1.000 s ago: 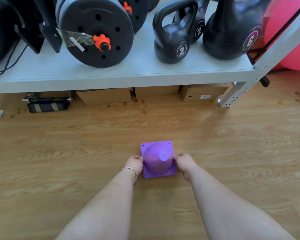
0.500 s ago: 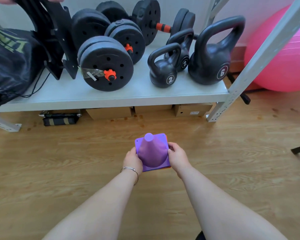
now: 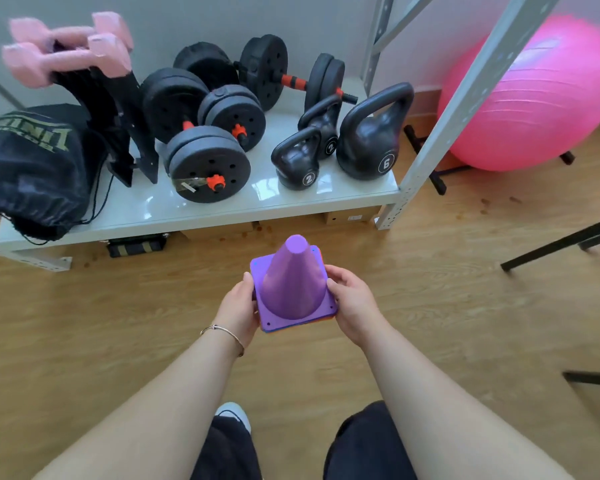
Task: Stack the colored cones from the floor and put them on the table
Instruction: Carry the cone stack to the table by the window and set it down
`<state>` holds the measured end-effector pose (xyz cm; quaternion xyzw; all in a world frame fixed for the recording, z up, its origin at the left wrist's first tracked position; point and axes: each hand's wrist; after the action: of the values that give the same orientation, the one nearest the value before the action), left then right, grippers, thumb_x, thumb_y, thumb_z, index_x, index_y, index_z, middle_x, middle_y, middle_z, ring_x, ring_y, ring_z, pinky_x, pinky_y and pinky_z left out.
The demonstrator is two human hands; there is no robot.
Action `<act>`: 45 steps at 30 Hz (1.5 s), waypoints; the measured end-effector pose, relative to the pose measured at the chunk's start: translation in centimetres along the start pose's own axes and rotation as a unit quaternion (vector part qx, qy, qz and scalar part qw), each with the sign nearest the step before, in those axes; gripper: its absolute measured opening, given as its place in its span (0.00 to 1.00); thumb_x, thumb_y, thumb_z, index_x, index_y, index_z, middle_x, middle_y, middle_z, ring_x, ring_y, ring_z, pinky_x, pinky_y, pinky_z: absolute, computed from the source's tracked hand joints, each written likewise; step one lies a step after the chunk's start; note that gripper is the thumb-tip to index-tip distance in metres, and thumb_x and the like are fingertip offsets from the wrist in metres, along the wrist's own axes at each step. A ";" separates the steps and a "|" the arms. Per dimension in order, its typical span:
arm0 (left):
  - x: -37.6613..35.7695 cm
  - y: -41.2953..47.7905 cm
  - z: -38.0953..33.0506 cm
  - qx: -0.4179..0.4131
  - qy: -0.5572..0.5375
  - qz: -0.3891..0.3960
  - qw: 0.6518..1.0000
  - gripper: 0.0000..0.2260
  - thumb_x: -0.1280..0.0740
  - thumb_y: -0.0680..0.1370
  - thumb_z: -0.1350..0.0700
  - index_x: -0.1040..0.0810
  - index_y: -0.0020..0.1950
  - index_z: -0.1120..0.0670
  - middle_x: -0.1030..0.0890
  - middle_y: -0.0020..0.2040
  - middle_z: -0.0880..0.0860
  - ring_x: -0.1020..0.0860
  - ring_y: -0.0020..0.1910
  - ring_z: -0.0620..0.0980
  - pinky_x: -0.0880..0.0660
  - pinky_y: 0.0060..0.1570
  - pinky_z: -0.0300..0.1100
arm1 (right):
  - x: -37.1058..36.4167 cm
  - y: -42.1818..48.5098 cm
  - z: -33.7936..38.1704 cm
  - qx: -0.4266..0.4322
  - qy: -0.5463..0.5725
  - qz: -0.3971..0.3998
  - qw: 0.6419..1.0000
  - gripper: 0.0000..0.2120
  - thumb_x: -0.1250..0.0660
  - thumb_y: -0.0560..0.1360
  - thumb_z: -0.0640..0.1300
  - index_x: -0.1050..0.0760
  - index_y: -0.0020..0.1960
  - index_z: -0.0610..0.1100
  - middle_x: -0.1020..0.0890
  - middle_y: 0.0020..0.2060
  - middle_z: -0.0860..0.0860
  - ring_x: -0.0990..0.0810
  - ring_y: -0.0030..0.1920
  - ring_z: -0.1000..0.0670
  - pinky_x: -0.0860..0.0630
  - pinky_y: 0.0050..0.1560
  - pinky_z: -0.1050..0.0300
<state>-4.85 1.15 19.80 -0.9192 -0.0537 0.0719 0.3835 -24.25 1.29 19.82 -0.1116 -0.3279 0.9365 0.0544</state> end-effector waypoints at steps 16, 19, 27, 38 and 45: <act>-4.5 -24.1 -22.3 -0.029 -0.144 0.217 0.965 0.31 0.35 0.74 0.39 0.34 0.74 0.49 0.31 0.73 0.55 0.32 0.68 0.54 0.37 0.71 0.56 | 1.6 -25.1 26.0 -0.012 0.183 0.230 0.956 0.21 0.39 0.77 0.32 0.28 0.69 0.44 0.18 0.55 0.41 0.19 0.51 0.43 0.23 0.55 0.49; -5.8 -27.5 -25.1 -0.031 -0.147 0.220 0.964 0.25 0.44 0.79 0.40 0.30 0.71 0.51 0.24 0.66 0.54 0.27 0.63 0.54 0.32 0.68 0.52 | 1.5 -27.8 29.5 -0.013 0.162 0.249 0.955 0.23 0.40 0.78 0.34 0.31 0.72 0.45 0.24 0.63 0.40 0.26 0.59 0.41 0.32 0.66 0.42; -7.6 -33.3 -30.6 -0.054 -0.176 0.234 0.955 0.22 0.47 0.80 0.39 0.24 0.65 0.49 0.19 0.58 0.52 0.20 0.56 0.52 0.25 0.62 0.49 | -3.1 -30.4 36.8 -0.029 0.171 0.212 0.962 0.24 0.32 0.73 0.59 0.23 0.65 0.49 0.19 0.57 0.48 0.21 0.57 0.46 0.27 0.66 0.46; -3.5 -34.2 -38.4 -0.058 -0.234 0.190 0.952 0.31 0.46 0.75 0.30 0.34 0.73 0.45 0.29 0.73 0.53 0.30 0.71 0.56 0.32 0.69 0.55 | -12.7 -30.0 42.0 -0.039 0.223 0.195 0.954 0.19 0.41 0.77 0.63 0.25 0.57 0.49 0.20 0.46 0.49 0.21 0.48 0.47 0.23 0.56 0.50; -0.6 -34.3 -45.8 -0.053 -0.276 0.169 0.945 0.26 0.47 0.79 0.36 0.15 0.49 0.51 0.14 0.46 0.52 0.15 0.45 0.51 0.21 0.48 0.47 | -19.2 -28.7 45.3 -0.051 0.272 0.209 0.938 0.25 0.37 0.74 0.65 0.20 0.59 0.47 0.17 0.56 0.47 0.21 0.62 0.44 0.33 0.71 0.46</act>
<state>0.98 -6.85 76.12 -0.8781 -0.0050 0.3832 0.2865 -15.89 -7.00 75.62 -0.4309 -0.3169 0.8427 -0.0611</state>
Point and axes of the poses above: each hand's wrist, its own y-axis towards the middle knuckle, its own x-axis out of the back of the hand, z = x × y
